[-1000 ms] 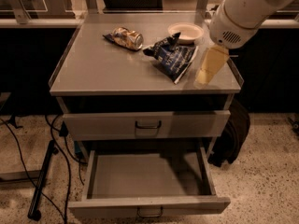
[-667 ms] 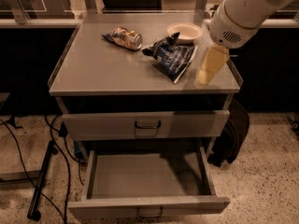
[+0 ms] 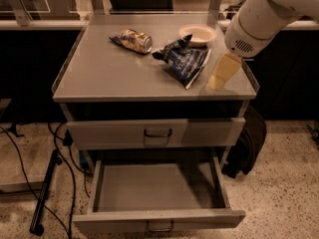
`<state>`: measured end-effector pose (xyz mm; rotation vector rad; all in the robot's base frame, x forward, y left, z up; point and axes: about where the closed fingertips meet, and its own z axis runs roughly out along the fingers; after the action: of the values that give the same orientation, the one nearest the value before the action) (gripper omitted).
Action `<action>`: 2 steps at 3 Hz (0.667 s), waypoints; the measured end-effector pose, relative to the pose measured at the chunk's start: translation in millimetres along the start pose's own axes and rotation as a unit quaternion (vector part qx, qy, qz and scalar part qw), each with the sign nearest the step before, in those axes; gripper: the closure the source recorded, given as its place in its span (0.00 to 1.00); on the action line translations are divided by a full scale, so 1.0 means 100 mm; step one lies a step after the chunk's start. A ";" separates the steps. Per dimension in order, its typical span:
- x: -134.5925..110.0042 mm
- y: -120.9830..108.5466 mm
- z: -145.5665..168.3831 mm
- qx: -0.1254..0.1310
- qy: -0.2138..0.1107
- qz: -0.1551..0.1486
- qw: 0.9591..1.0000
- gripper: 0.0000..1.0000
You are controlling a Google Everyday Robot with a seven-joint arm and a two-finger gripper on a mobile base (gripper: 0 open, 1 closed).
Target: Place blue chip bag into middle drawer
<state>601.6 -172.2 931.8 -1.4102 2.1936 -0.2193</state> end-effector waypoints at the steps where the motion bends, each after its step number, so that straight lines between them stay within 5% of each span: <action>1: -0.06 -0.12 0.15 0.013 -0.012 0.018 1.000 0.00; 2: -0.17 -0.30 0.38 0.024 -0.029 0.035 0.999 0.00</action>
Offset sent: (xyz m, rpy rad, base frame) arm 0.0878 0.0125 -0.0245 0.1166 -0.0921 -0.0827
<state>650.4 -164.9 917.6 -1.2956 2.1725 -0.2014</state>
